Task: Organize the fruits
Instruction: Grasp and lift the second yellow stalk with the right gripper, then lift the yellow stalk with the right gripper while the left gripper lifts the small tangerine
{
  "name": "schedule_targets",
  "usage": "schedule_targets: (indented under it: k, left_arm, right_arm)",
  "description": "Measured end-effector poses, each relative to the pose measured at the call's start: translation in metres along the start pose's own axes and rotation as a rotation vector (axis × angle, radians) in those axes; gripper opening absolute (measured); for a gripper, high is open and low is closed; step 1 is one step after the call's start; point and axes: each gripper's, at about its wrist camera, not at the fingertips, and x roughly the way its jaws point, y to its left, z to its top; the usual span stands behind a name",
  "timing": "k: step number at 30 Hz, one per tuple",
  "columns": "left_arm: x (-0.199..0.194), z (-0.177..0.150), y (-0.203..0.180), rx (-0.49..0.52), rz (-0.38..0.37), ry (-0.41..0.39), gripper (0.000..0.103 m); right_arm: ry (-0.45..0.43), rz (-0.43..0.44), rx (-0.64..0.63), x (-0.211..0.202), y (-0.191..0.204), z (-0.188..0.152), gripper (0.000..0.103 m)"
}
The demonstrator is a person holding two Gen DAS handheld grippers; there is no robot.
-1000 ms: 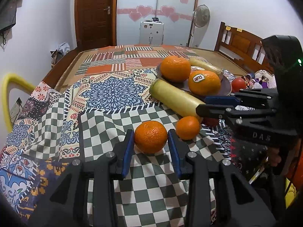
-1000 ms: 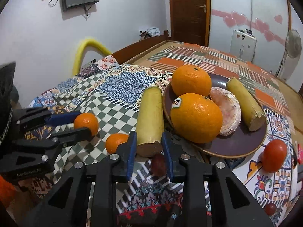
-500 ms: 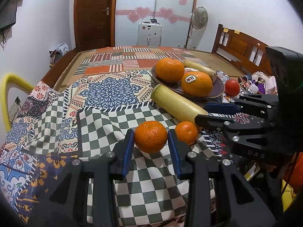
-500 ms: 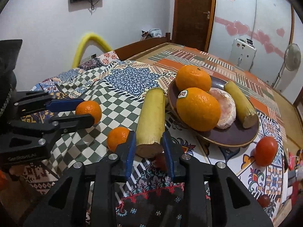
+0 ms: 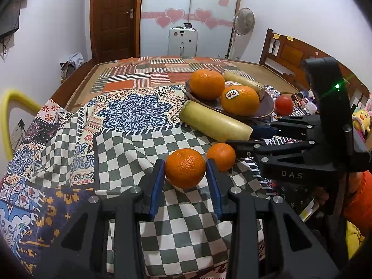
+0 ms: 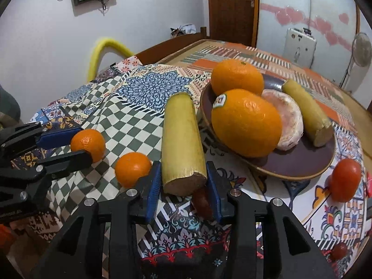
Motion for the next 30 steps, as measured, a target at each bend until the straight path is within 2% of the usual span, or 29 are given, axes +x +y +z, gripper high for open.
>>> schedule_targets:
  k: [7,12,22,30]
  left_arm:
    - [0.0,0.001,-0.003,0.008,0.0,0.007,0.036]
    - [-0.002,0.001,-0.007,0.01,-0.005,0.003,0.036]
    - [-0.008,-0.002,-0.018,0.018,-0.012,0.008,0.036]
    - [-0.009,-0.004,-0.026,0.026,-0.013,0.018,0.036]
  right_arm:
    - [-0.062,0.018,0.02,-0.023,-0.007,0.007,0.034]
    - [-0.078,0.014,-0.019,-0.046,-0.003,0.0,0.034]
    - [-0.048,-0.001,-0.043,-0.072,-0.016,-0.036,0.034]
    - [0.006,-0.019,-0.043,-0.061,-0.023,-0.055,0.034]
